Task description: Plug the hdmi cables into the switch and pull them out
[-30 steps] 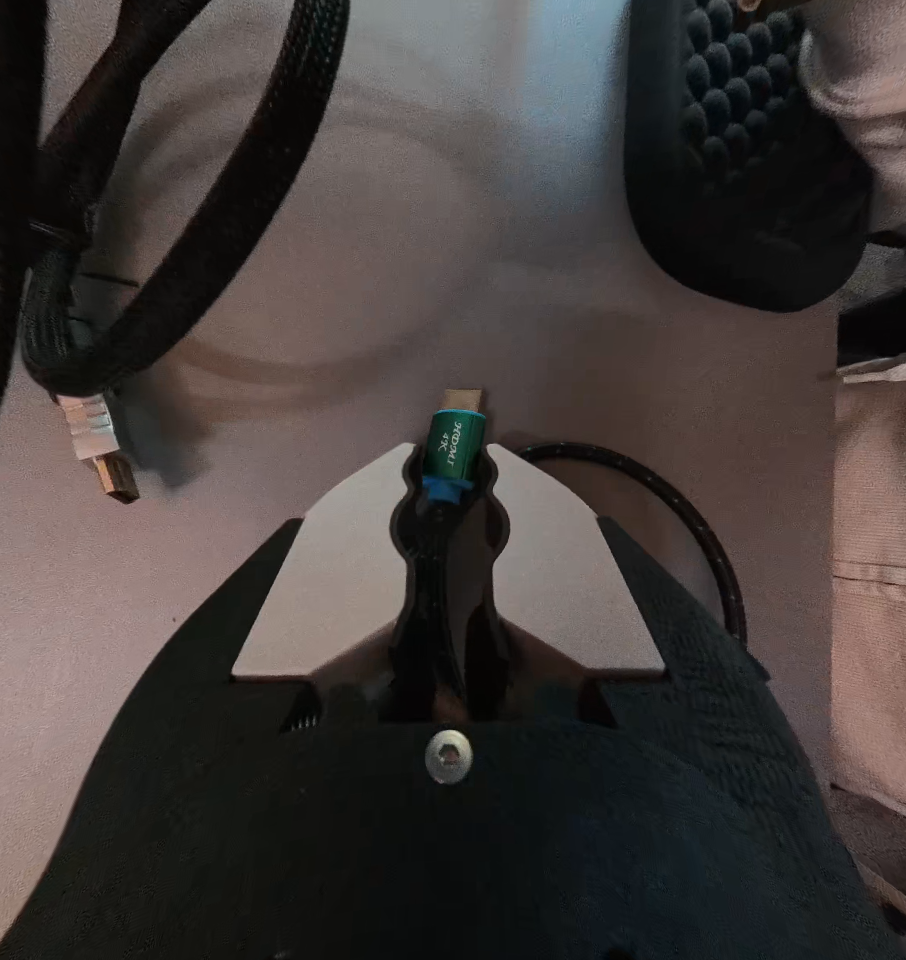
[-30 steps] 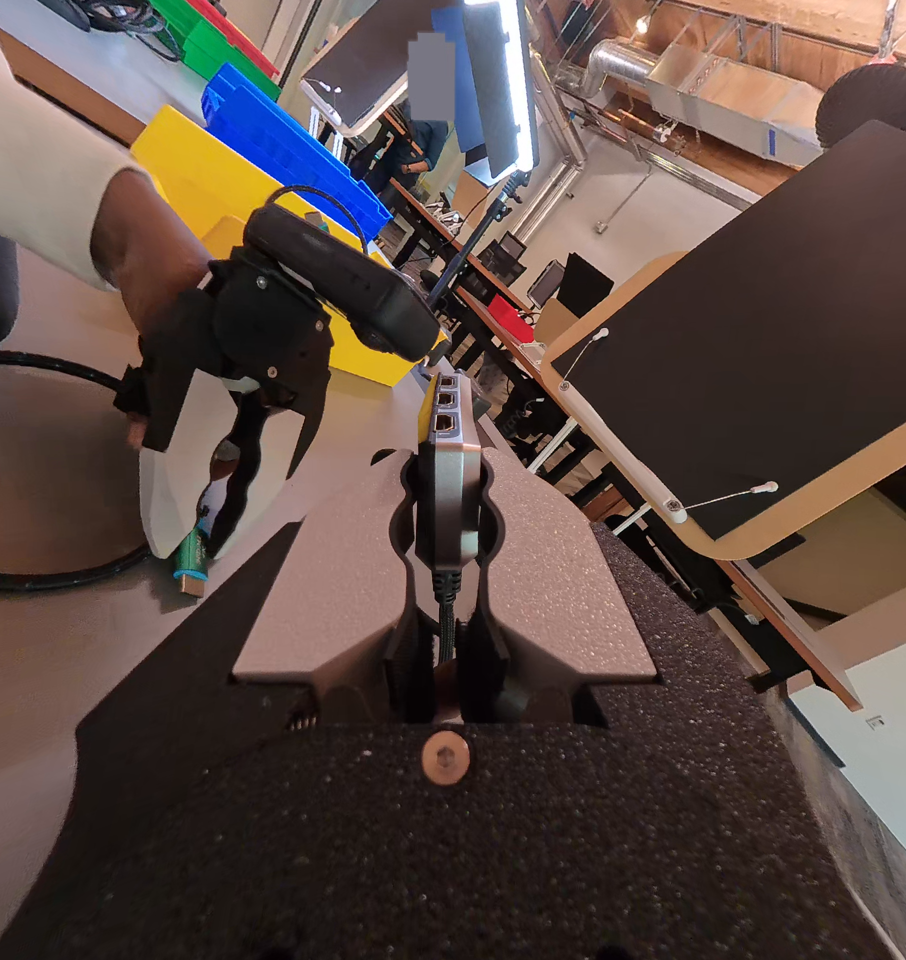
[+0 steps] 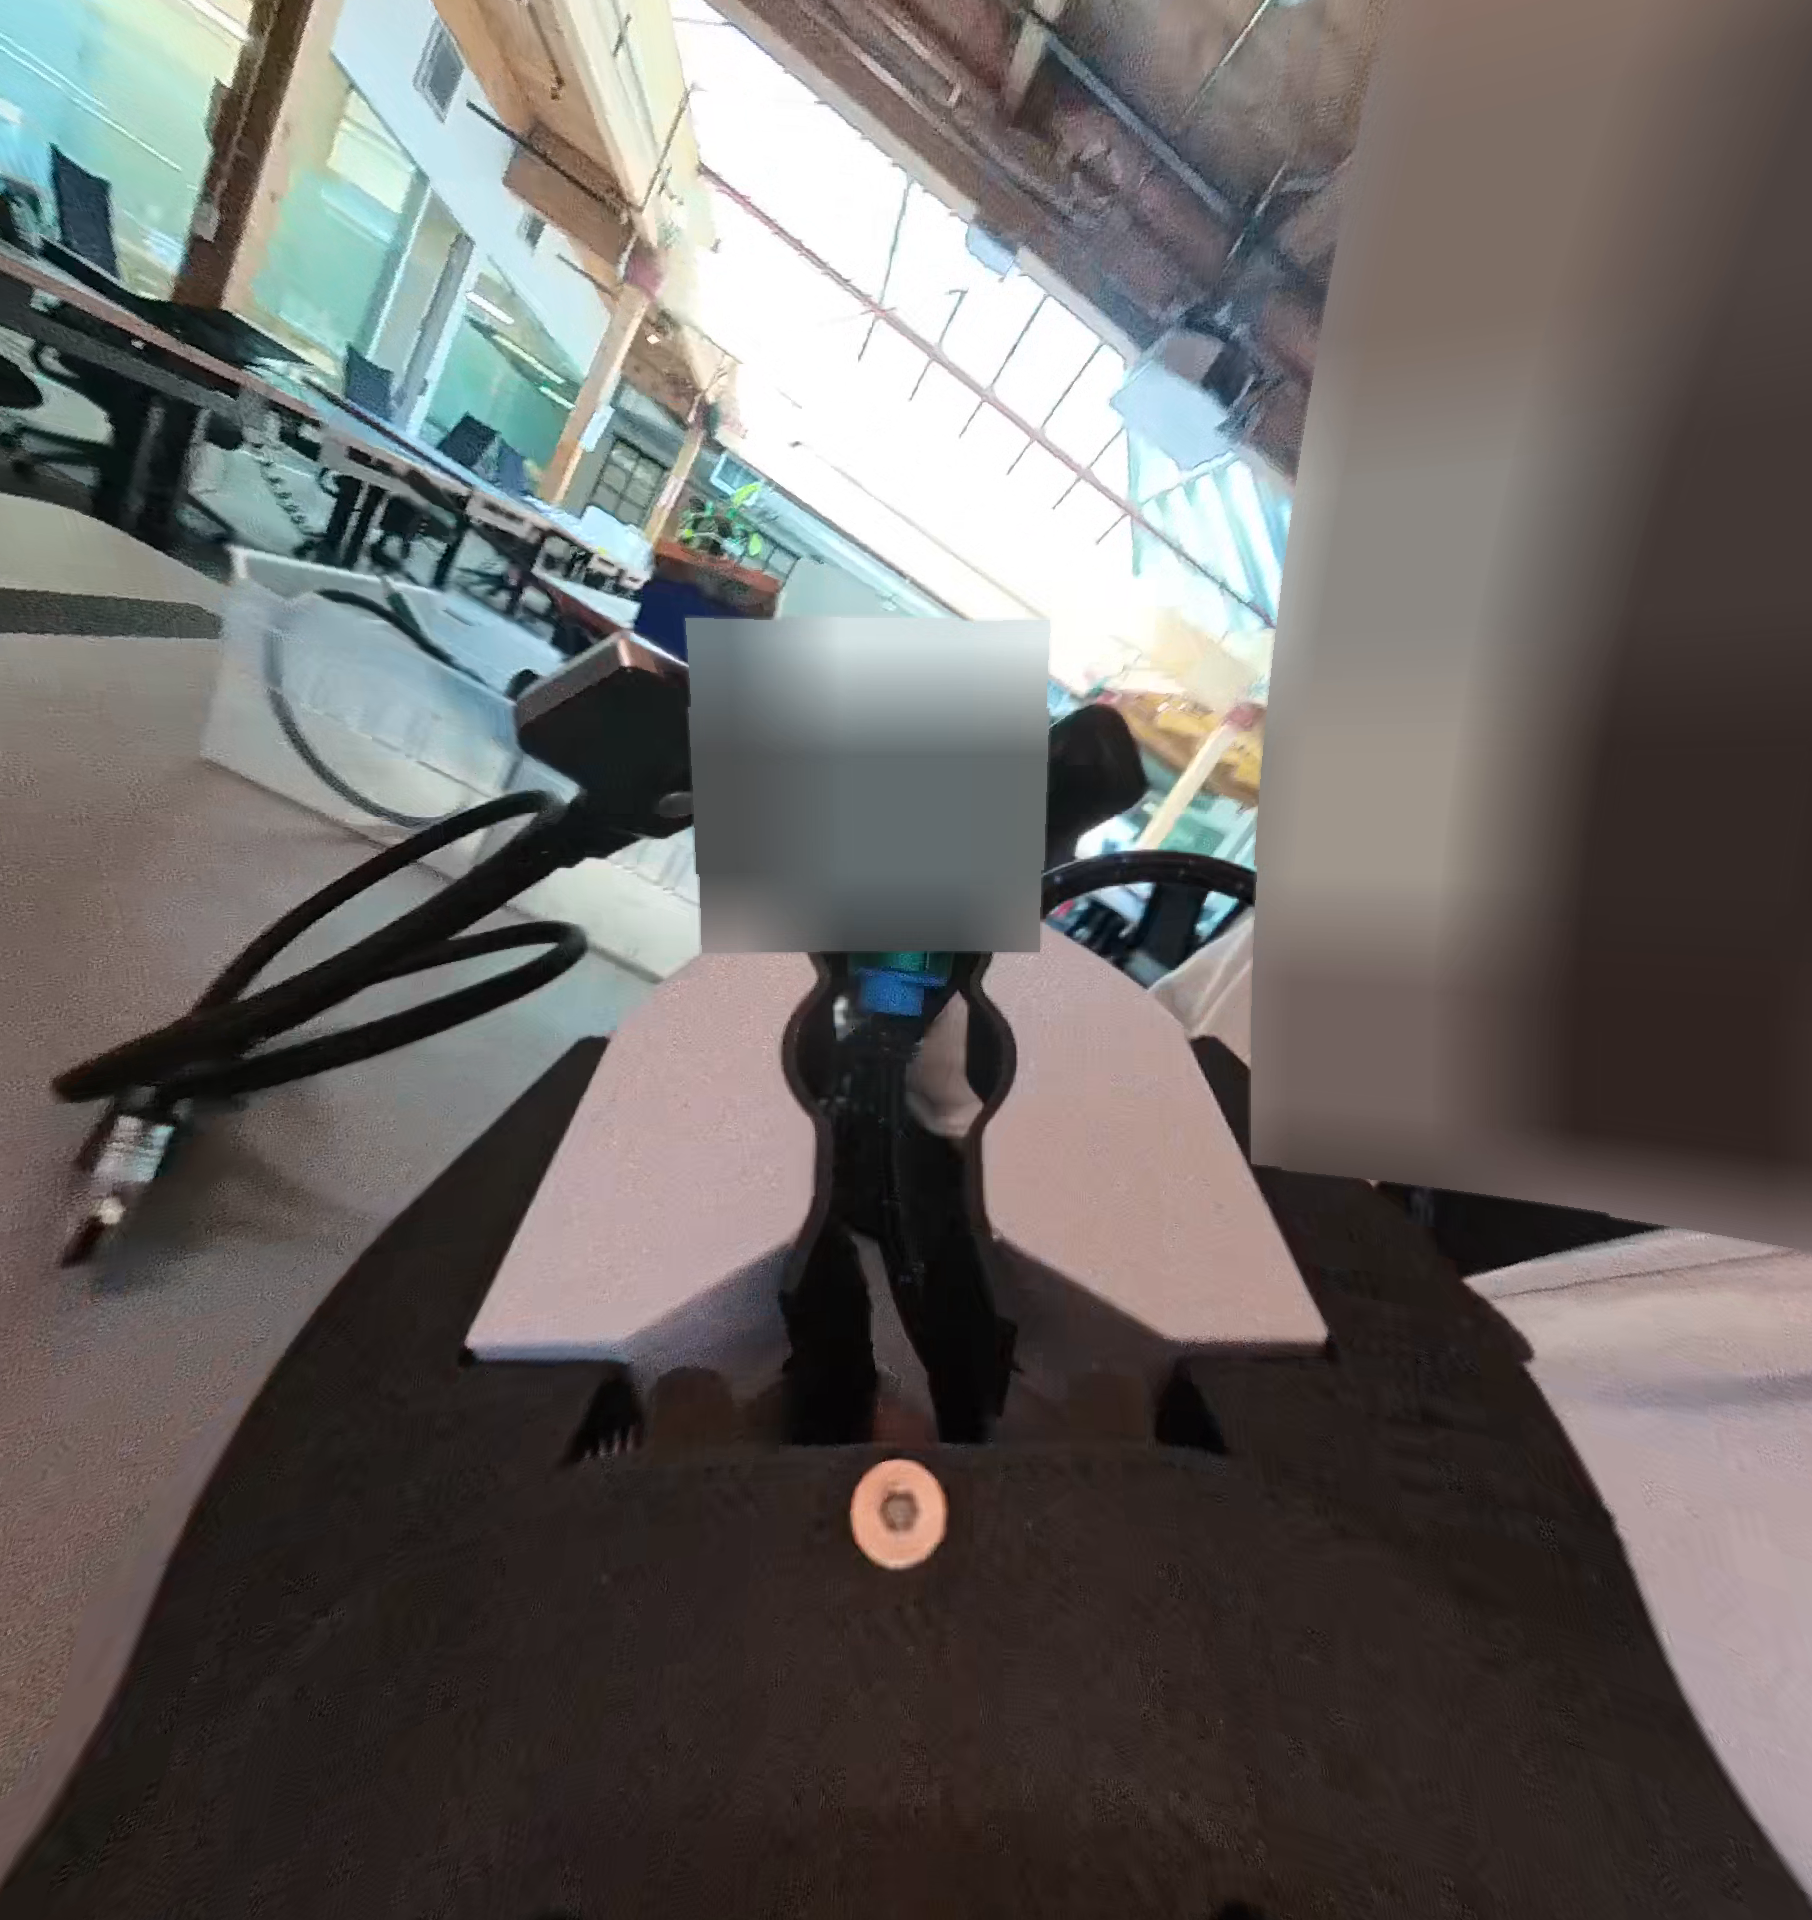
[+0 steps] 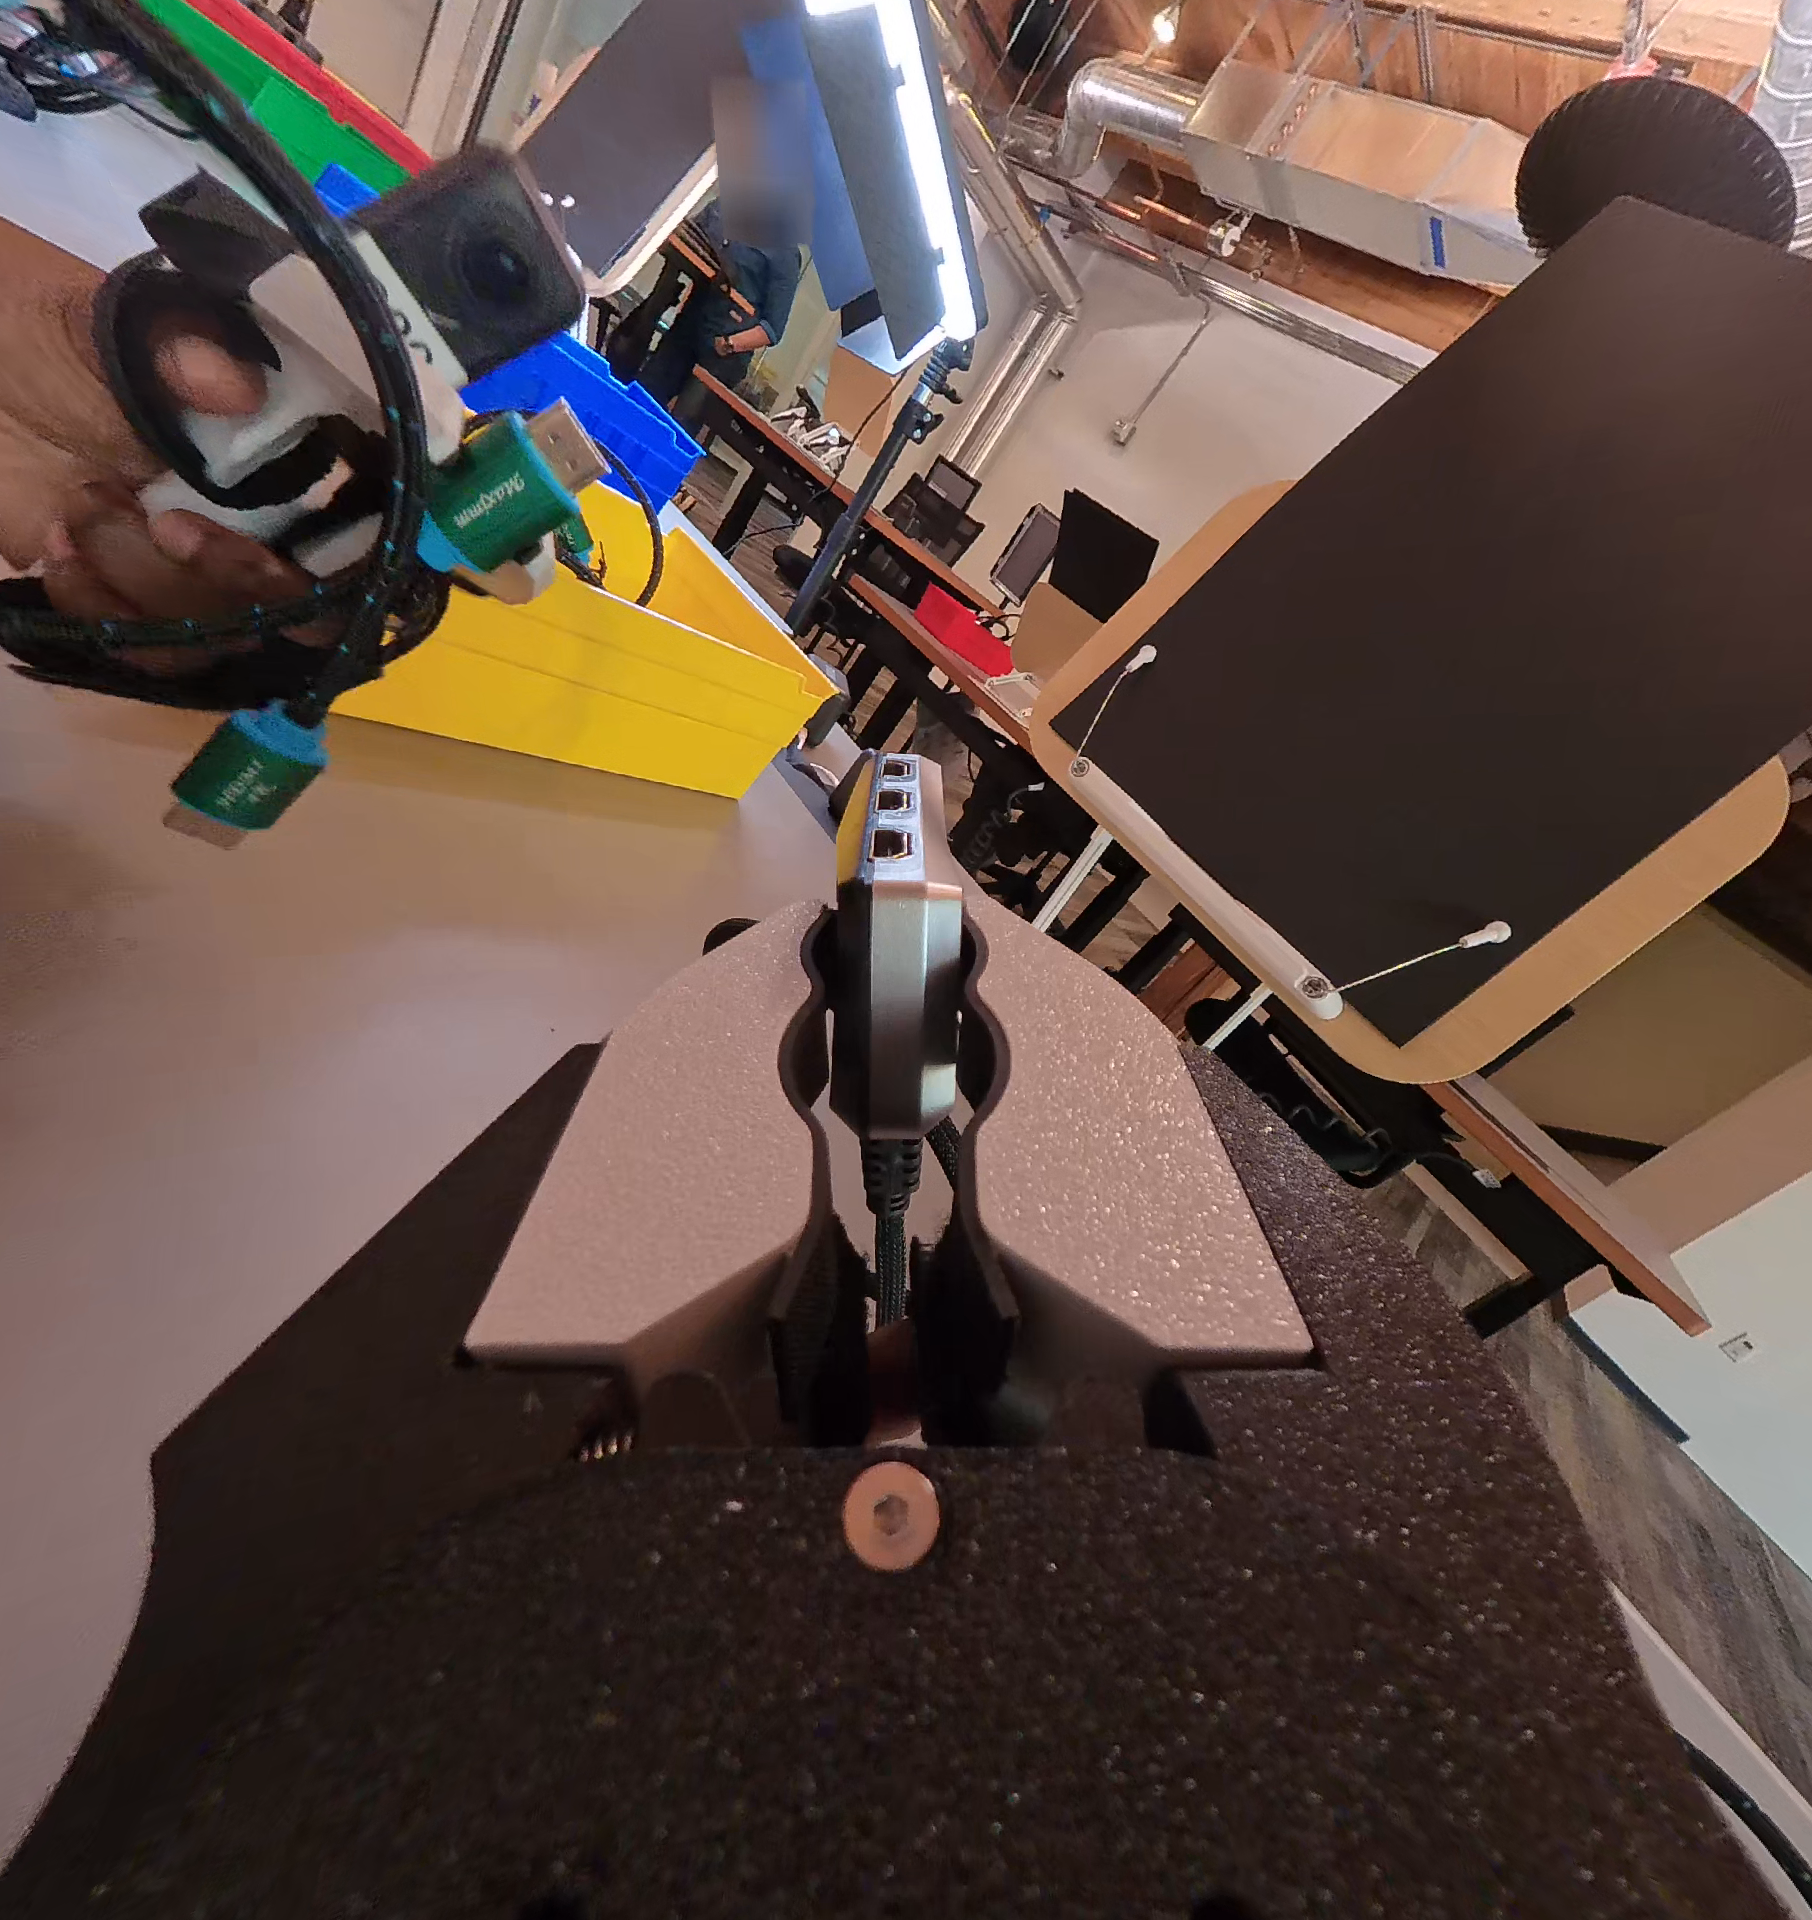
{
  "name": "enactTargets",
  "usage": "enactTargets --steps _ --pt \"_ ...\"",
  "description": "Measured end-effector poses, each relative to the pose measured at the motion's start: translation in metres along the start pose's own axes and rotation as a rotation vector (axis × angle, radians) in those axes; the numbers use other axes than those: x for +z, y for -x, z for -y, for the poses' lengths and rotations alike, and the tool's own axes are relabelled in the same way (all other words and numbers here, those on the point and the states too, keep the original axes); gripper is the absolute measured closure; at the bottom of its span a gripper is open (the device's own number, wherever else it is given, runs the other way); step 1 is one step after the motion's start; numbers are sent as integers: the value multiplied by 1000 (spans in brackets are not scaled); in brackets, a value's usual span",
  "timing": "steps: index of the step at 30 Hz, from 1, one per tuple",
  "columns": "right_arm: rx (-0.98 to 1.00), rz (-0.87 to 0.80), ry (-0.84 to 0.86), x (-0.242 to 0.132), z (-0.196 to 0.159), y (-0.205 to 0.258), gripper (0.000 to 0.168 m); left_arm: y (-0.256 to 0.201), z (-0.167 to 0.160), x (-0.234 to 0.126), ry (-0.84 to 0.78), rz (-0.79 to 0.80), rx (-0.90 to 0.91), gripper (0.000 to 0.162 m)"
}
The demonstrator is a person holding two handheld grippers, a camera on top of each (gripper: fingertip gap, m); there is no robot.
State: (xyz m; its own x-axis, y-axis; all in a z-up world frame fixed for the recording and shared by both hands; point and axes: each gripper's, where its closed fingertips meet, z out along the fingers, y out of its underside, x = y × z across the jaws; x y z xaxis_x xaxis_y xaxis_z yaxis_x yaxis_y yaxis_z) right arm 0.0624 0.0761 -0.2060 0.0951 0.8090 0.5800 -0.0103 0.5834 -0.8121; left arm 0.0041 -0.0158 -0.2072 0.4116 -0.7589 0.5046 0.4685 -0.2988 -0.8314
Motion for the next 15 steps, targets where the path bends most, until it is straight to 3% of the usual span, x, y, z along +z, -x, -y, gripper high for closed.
enactTargets --steps 5,8,11,15 --pt "-1 0 -3 0 0 0 148 -13 -18 20 -120 -239 -435 142" --pt "-2 -2 -2 -1 0 -1 148 -9 -39 38 -127 -271 -561 142" --pt "1 -5 -2 -1 -1 -2 148 11 -61 43 0 -165 -530 142" --pt "1 -6 -5 -2 0 -2 148 54 -70 10 167 131 -407 128"
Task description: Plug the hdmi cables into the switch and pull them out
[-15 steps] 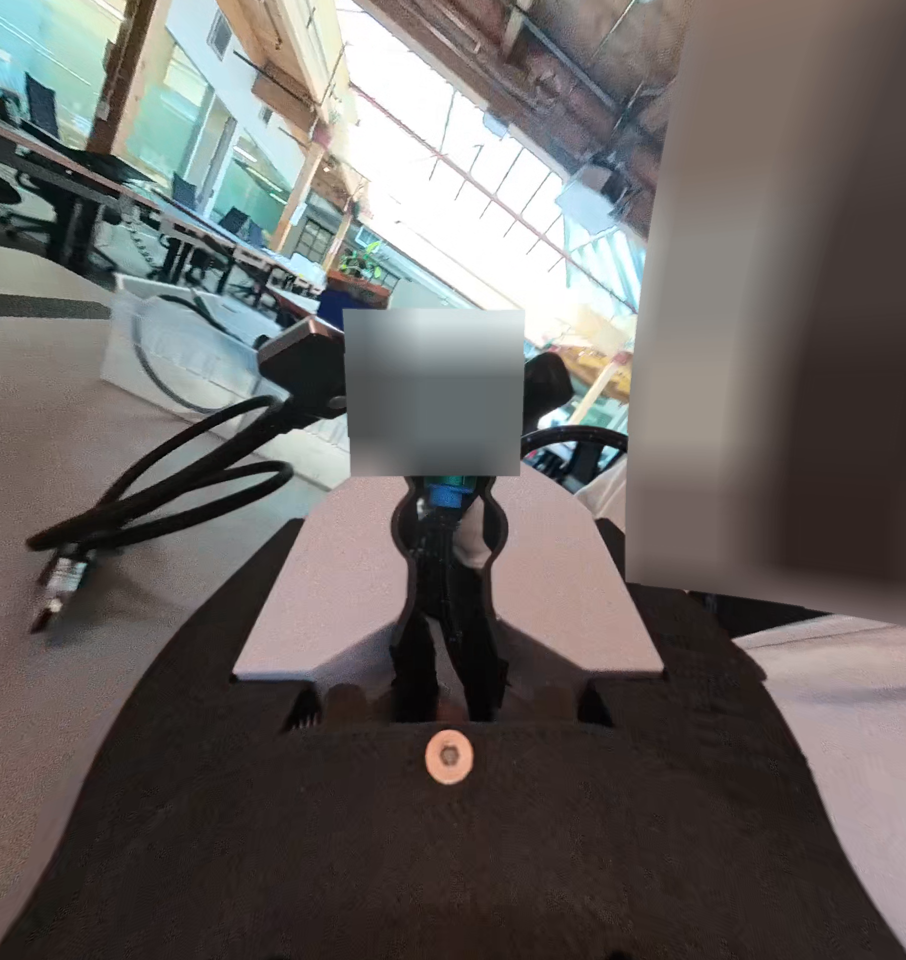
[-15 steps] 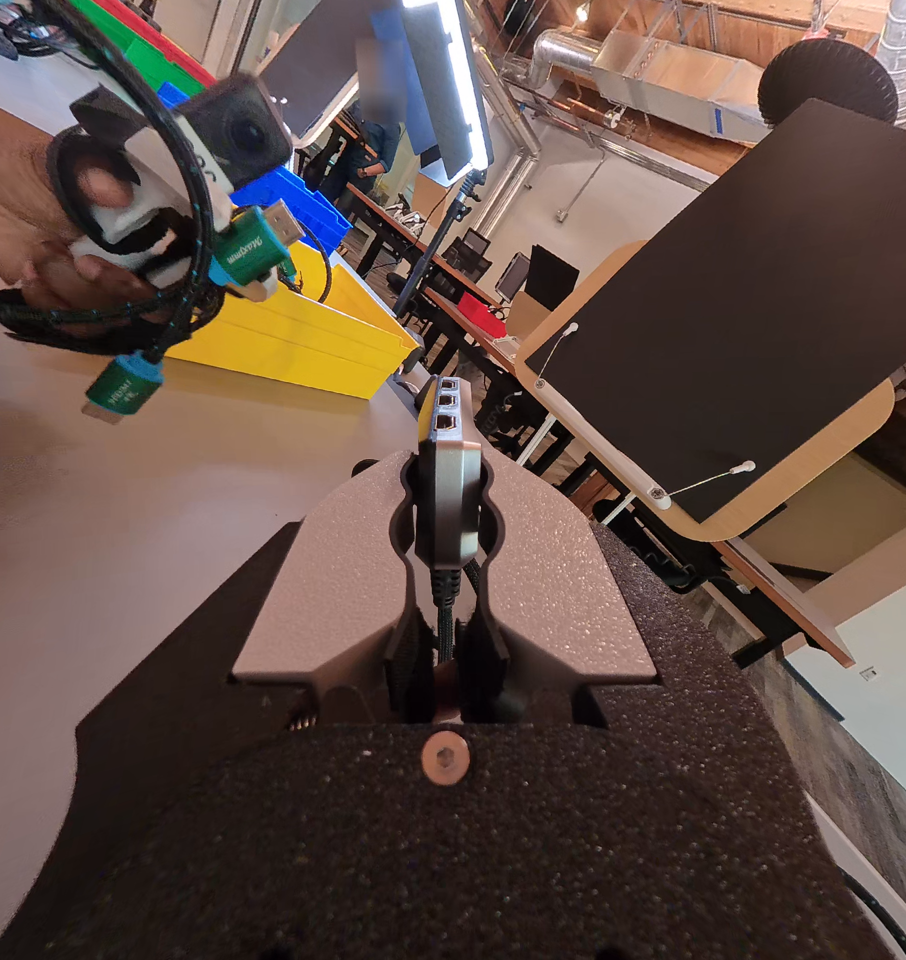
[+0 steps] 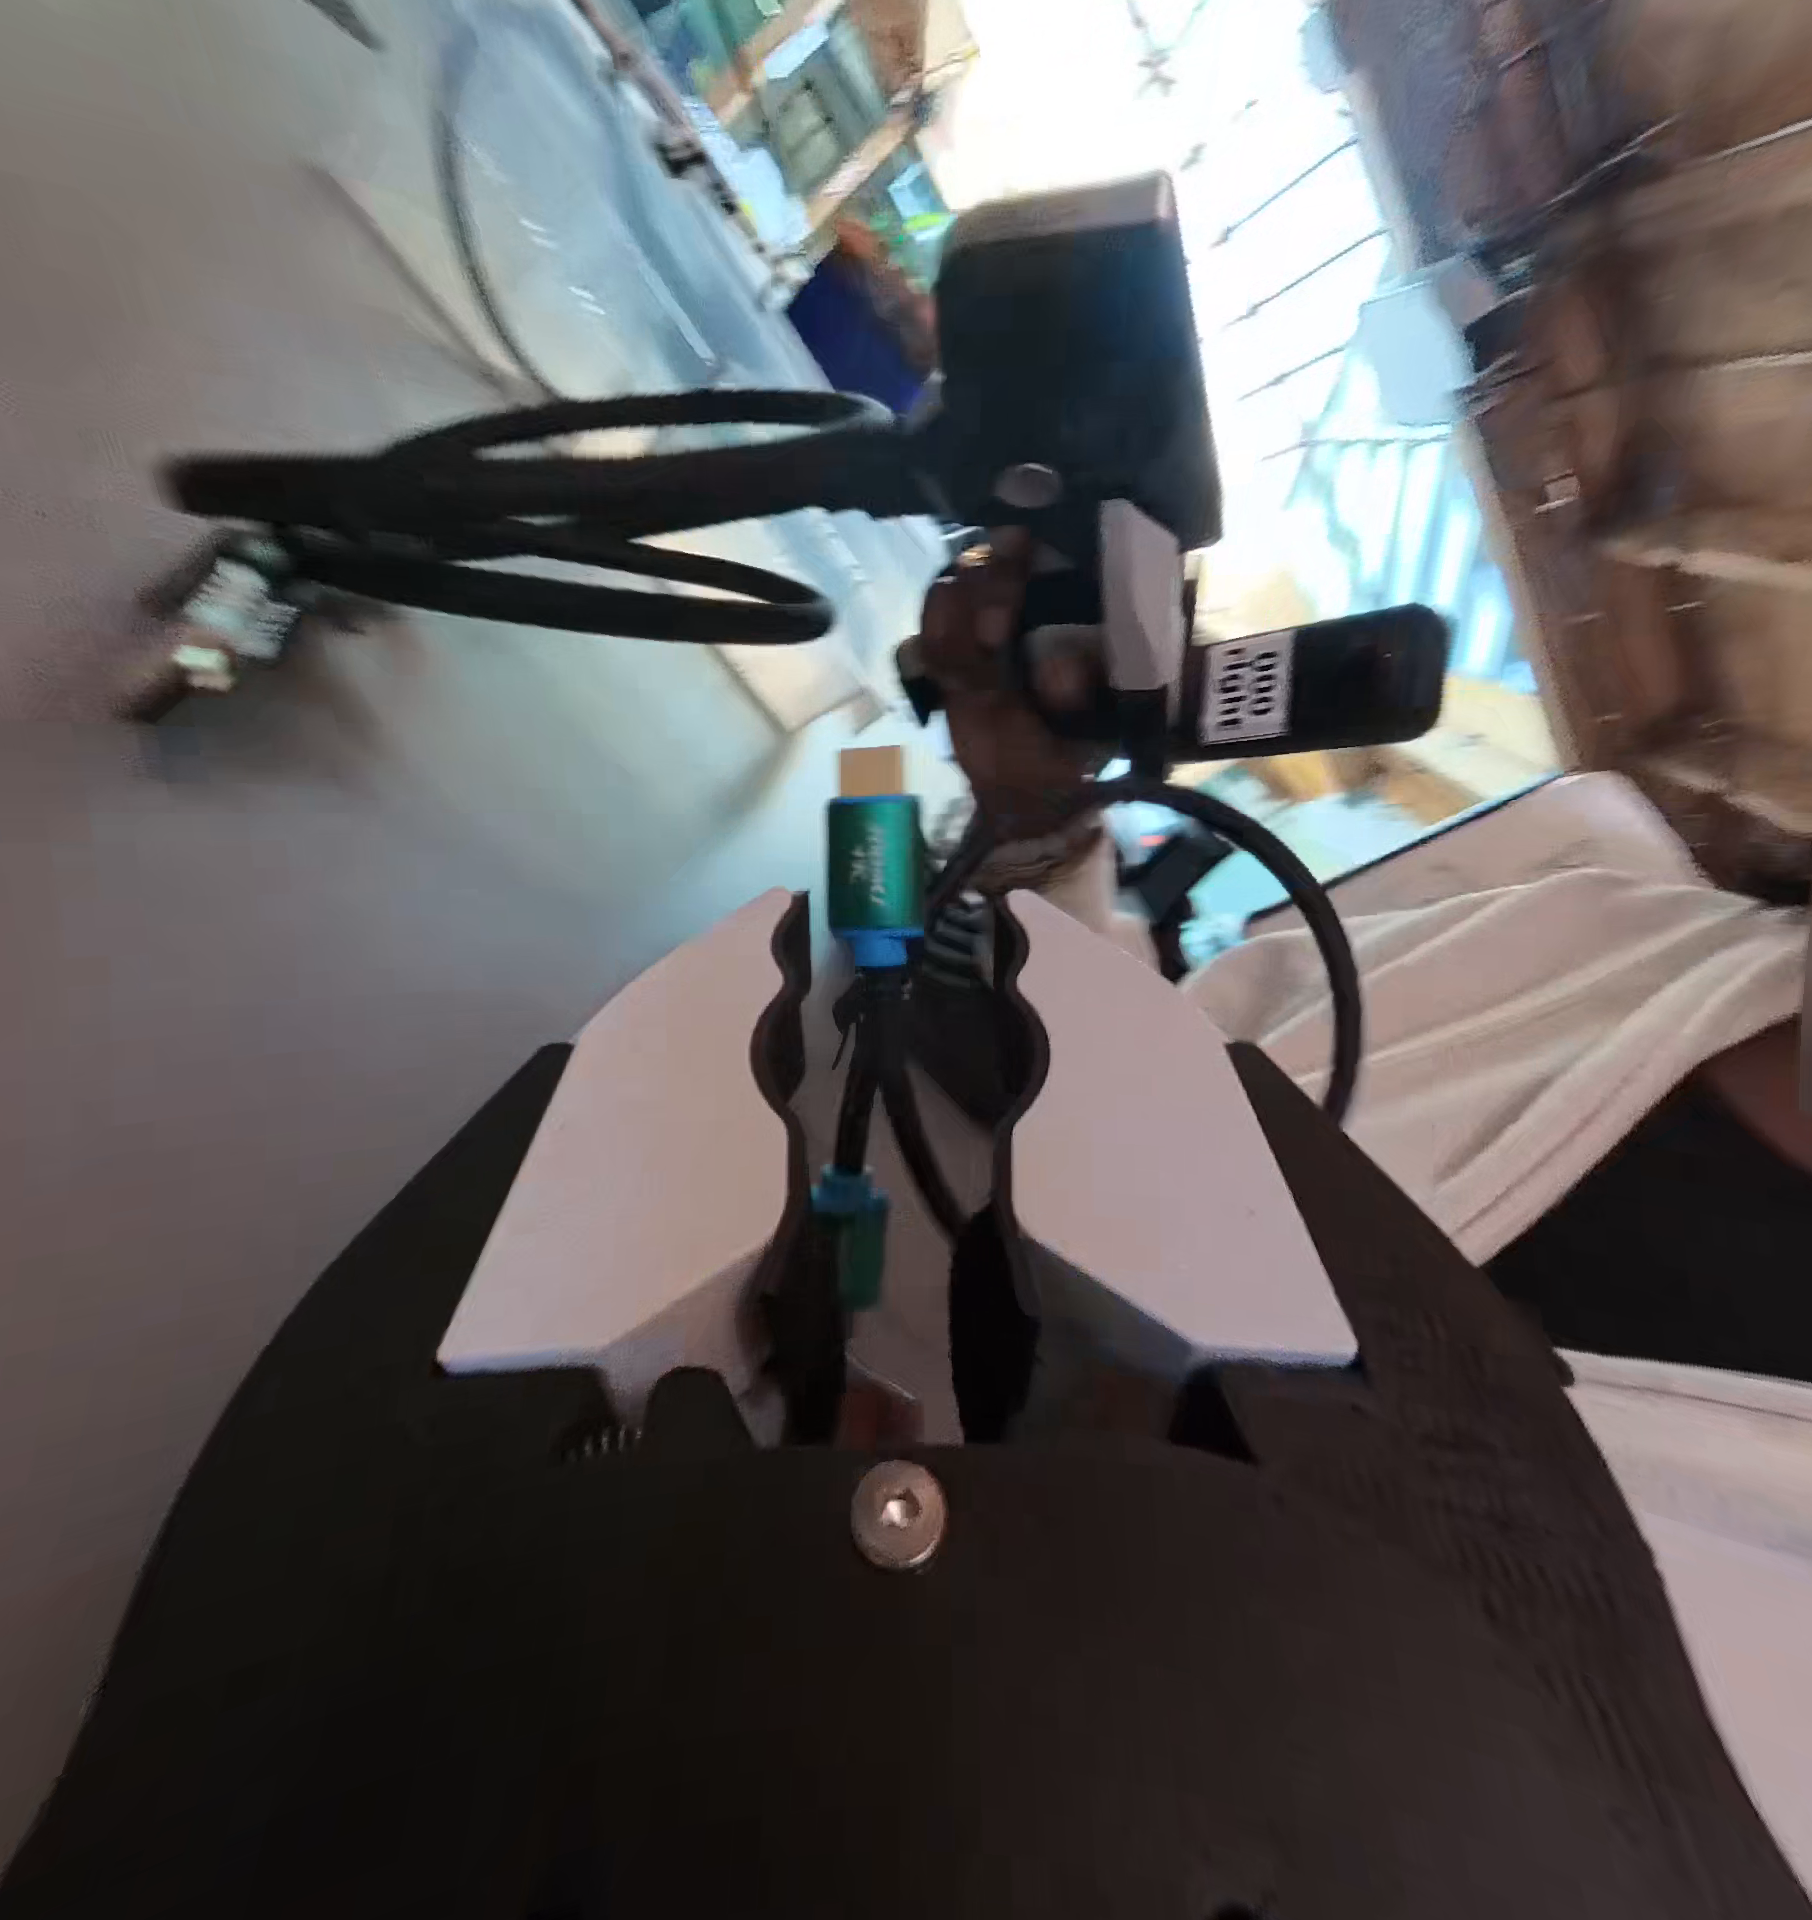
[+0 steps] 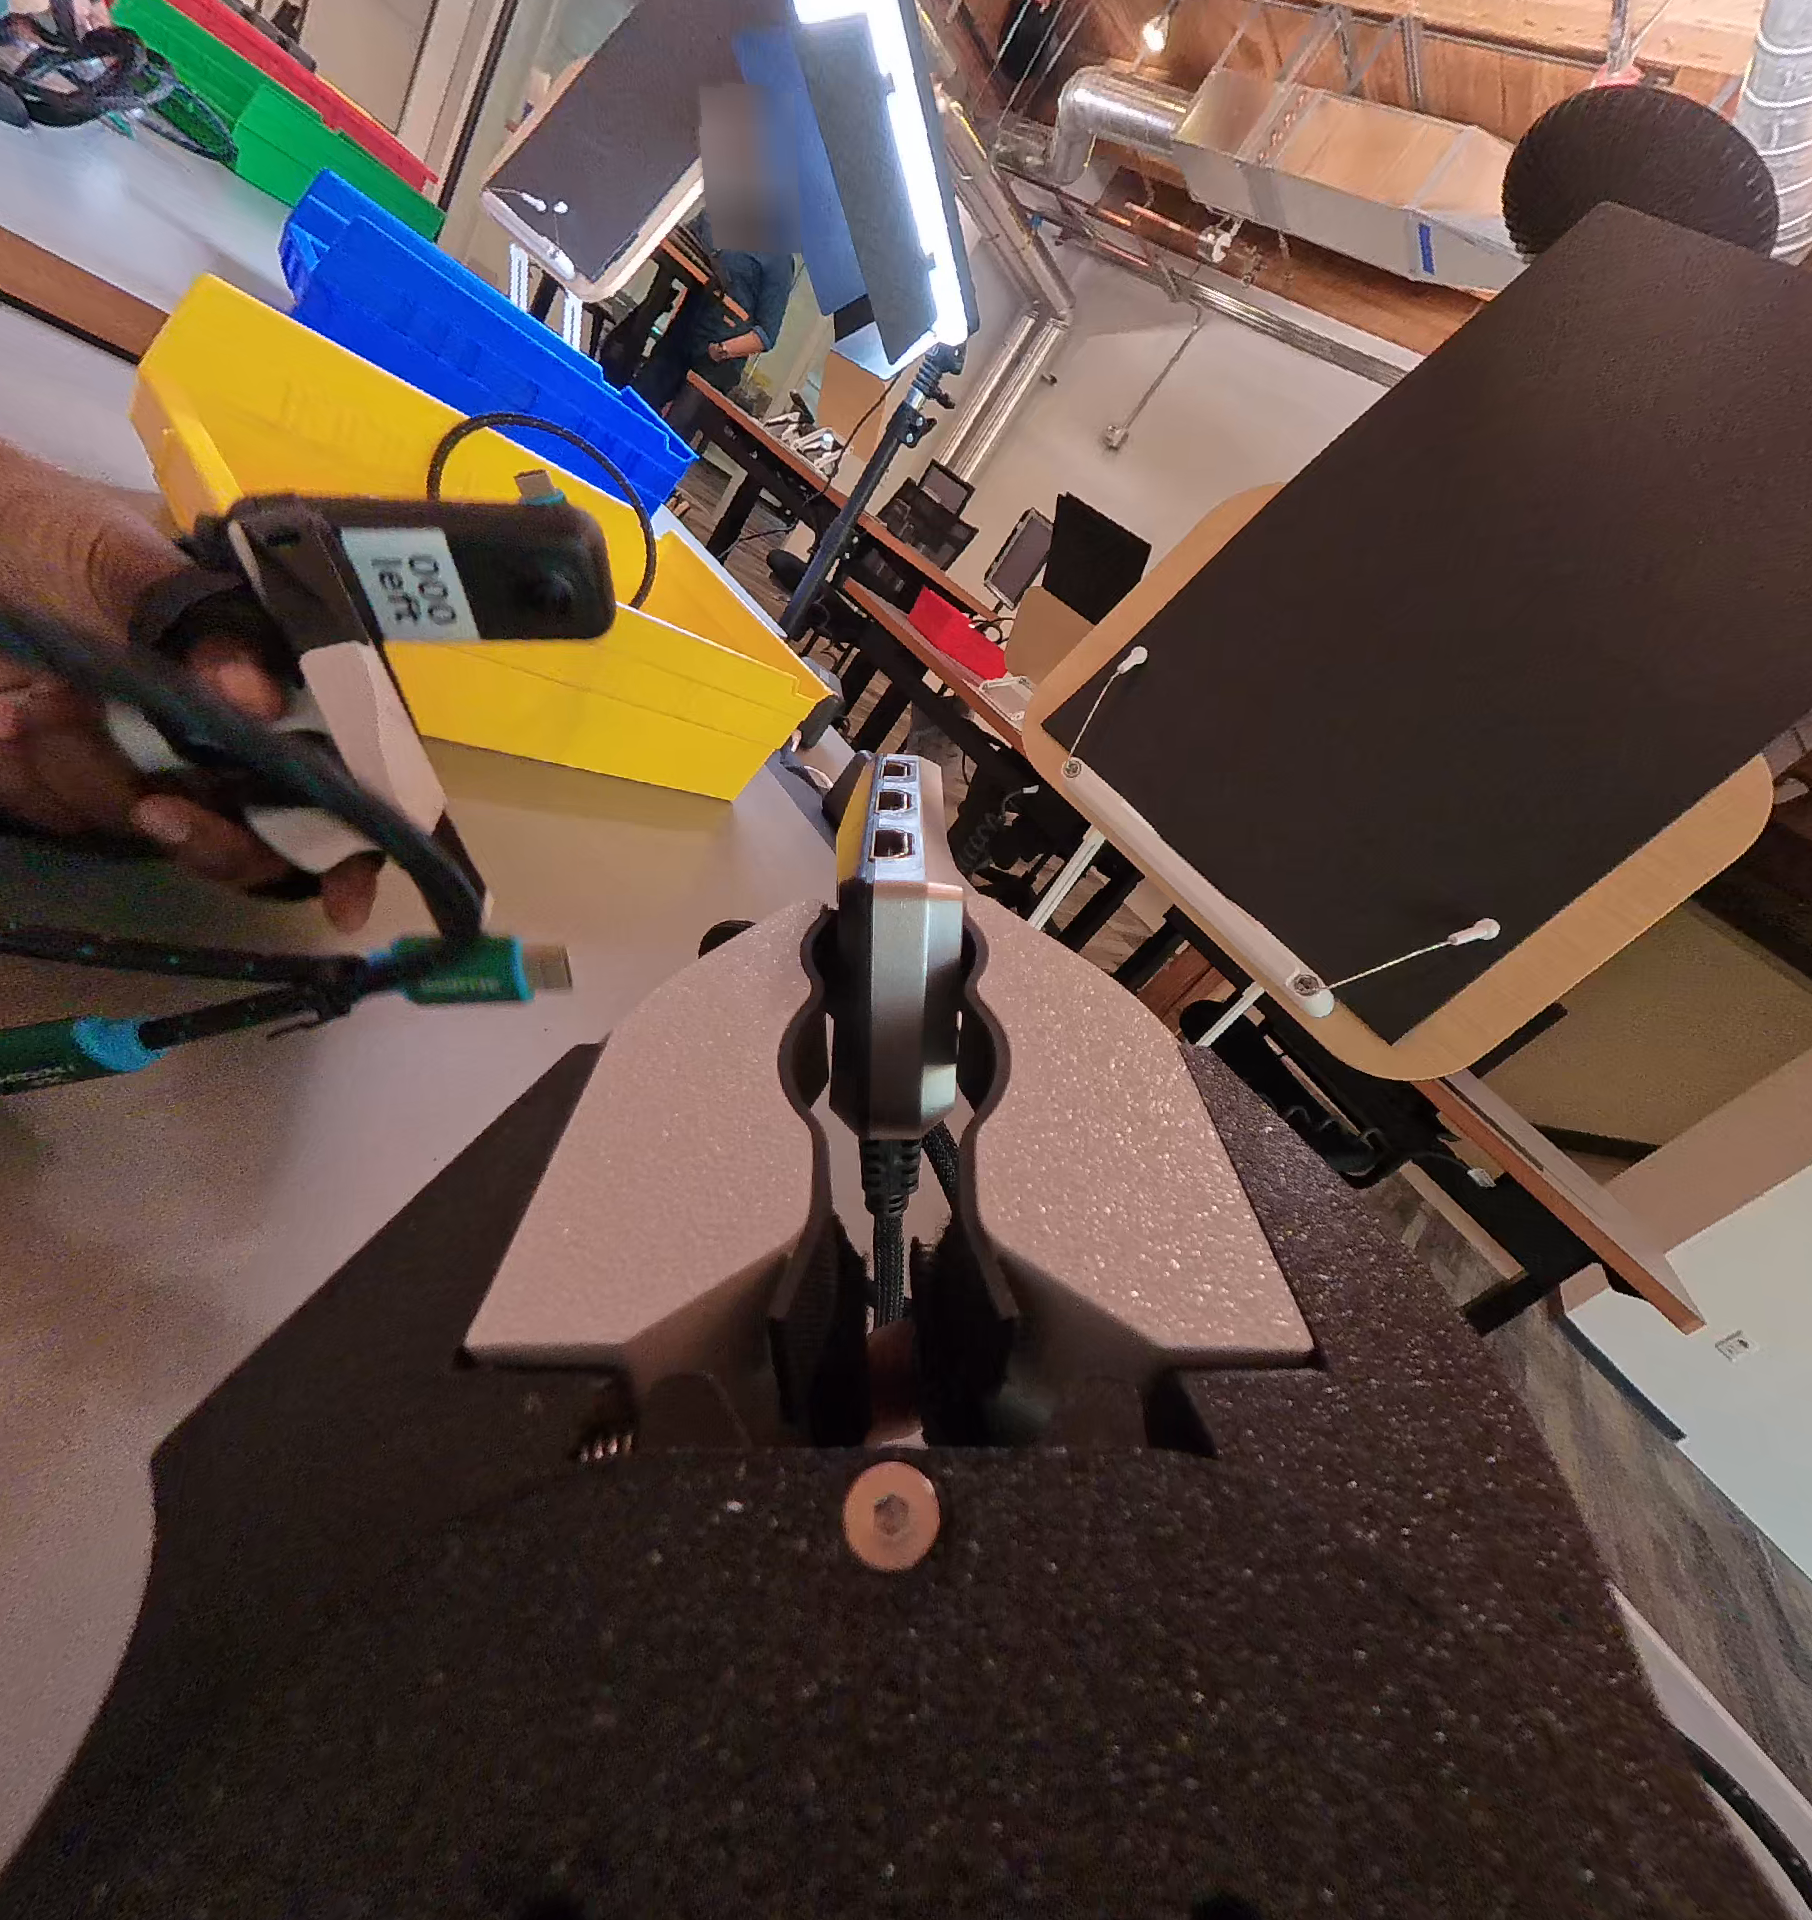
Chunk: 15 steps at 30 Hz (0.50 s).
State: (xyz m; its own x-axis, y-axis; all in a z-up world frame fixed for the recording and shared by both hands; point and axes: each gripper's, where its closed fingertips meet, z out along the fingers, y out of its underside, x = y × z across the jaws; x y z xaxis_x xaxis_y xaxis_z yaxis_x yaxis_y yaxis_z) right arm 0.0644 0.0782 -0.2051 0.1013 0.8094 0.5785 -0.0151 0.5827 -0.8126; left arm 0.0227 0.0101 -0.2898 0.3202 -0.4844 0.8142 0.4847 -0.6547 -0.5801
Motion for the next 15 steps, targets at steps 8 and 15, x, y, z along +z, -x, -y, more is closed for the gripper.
enactTargets --steps 8,15 --pt "4 -2 -1 1 0 -1 148 -9 9 -39 52 311 343 125" --pt "-20 1 5 1 0 2 148 10 -69 -23 441 576 467 119"
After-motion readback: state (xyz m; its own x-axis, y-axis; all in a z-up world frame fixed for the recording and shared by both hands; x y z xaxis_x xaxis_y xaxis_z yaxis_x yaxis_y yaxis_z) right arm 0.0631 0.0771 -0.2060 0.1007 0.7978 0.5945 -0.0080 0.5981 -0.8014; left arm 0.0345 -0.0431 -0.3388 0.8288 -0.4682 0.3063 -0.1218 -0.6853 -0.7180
